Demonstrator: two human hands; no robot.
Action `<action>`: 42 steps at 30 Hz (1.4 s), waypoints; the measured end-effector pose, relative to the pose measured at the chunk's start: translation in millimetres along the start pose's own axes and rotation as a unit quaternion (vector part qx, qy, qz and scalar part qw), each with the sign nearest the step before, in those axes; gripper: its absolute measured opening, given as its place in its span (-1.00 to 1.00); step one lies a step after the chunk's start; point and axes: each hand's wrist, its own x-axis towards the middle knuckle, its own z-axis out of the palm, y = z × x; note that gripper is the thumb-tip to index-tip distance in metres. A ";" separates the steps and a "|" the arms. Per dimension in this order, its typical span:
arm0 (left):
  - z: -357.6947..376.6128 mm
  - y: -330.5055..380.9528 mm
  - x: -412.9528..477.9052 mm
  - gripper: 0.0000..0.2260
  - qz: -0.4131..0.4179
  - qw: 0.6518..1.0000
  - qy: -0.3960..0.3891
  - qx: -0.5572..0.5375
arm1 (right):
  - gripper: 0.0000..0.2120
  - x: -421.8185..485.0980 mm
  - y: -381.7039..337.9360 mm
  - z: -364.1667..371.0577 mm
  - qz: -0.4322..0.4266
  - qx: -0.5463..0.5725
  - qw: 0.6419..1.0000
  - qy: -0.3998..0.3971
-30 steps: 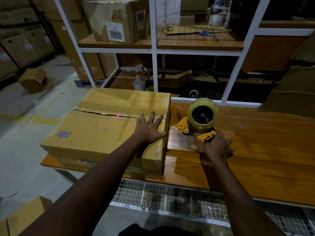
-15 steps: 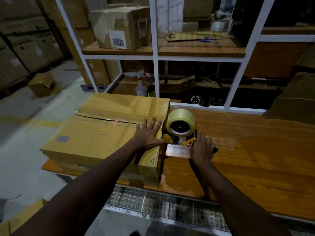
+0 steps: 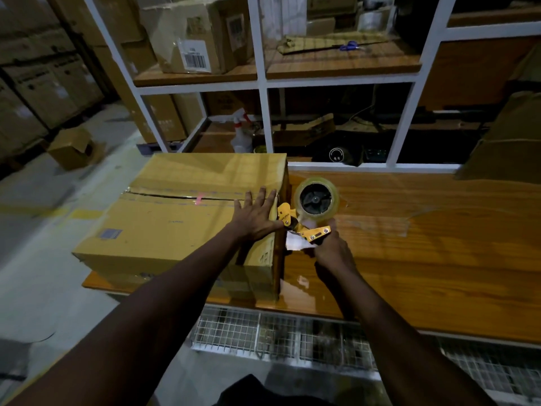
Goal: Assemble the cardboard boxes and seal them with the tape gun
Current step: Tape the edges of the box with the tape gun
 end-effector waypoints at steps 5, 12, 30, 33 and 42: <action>1.5 -3.6 -1.2 -0.20 0.000 1.000 0.008 -0.006 | -0.64 -12.0 8.5 -10.4 -0.009 0.015 0.999 -0.033; -3.5 -7.9 0.3 -0.22 0.012 1.000 0.009 0.012 | -0.72 -21.4 56.0 -43.2 -0.063 -0.134 0.983 0.106; -19.8 26.7 7.0 -0.41 -0.038 0.991 0.072 0.105 | -0.77 7.4 -48.5 -100.1 -0.148 -0.100 0.936 0.304; -24.2 26.9 14.9 -0.35 -0.030 0.987 0.077 0.139 | -0.77 -0.9 -62.2 -91.5 -0.140 -0.101 0.931 0.322; -12.1 -46.0 20.0 -0.40 0.025 0.996 0.067 -0.053 | -0.81 -18.1 -122.1 -62.7 -0.127 -0.078 0.916 0.371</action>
